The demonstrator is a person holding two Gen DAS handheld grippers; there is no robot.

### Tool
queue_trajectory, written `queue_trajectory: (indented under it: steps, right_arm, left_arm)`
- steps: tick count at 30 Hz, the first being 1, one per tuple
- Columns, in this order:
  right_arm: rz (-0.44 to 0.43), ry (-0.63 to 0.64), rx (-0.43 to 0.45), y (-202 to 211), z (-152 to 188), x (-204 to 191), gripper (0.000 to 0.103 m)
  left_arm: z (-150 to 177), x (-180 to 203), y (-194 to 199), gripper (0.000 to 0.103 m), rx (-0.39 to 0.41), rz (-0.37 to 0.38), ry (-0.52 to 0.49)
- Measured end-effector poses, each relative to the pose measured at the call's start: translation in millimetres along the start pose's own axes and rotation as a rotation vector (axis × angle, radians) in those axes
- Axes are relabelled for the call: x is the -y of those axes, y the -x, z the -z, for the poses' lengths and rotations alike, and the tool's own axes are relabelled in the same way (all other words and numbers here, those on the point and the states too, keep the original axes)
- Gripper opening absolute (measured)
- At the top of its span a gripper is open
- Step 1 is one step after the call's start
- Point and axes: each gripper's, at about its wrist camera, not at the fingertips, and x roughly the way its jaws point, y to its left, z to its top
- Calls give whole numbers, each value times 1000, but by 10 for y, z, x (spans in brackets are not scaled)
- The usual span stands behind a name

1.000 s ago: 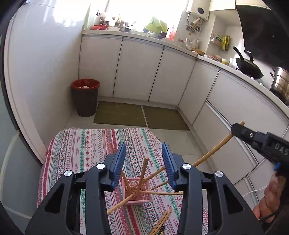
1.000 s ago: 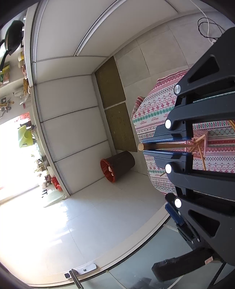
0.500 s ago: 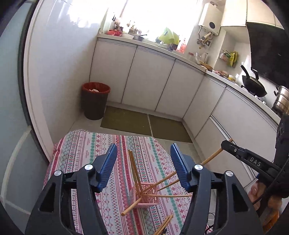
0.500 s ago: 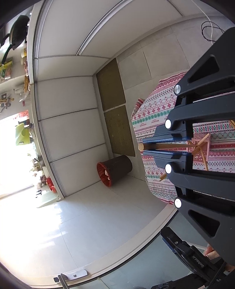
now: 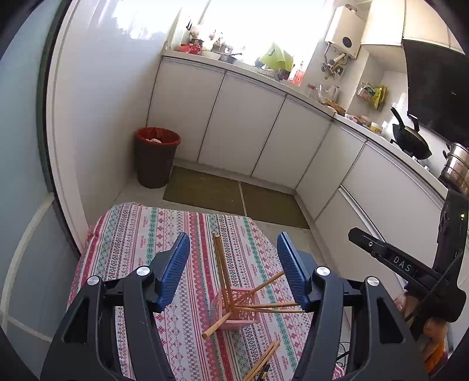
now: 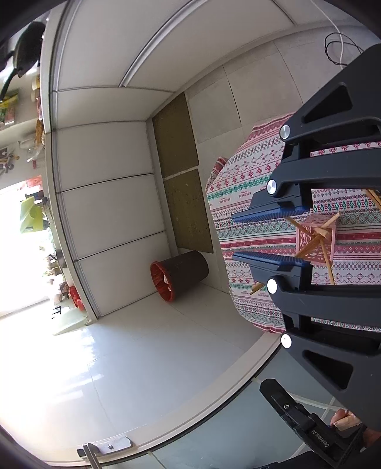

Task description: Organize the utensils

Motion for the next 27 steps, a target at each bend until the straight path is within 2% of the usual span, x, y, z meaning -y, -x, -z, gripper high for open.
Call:
queue_trajectory:
  steps: [2, 4, 8, 11, 13, 16, 21, 27]
  right_arm:
    - [11, 12, 12, 114, 18, -19, 25]
    - [33, 21, 27, 235, 53, -38, 33]
    - [60, 28, 34, 426, 161, -23, 42]
    - [80, 28, 28, 540, 265, -2, 49]
    - [95, 29, 28, 619, 348, 6, 64]
    - [118, 23, 26, 732, 493, 31, 77]
    - [139, 27, 1, 873, 747, 86, 87]
    - [215, 44, 5, 1039, 1074, 232, 94]
  left_arm:
    - [25, 54, 58, 63, -1, 0, -5]
    - [64, 112, 128, 67, 0, -4, -6]
    - [150, 194, 245, 76, -2, -17, -4]
    - [235, 253, 296, 81, -28, -28, -12]
    - [297, 295, 320, 84, -46, -38, -21]
    - [439, 334, 386, 89, -68, -49, -23]
    - [647, 362, 432, 92, -117, -79, -37]
    - [893, 365, 452, 95, -173, -116, -60]
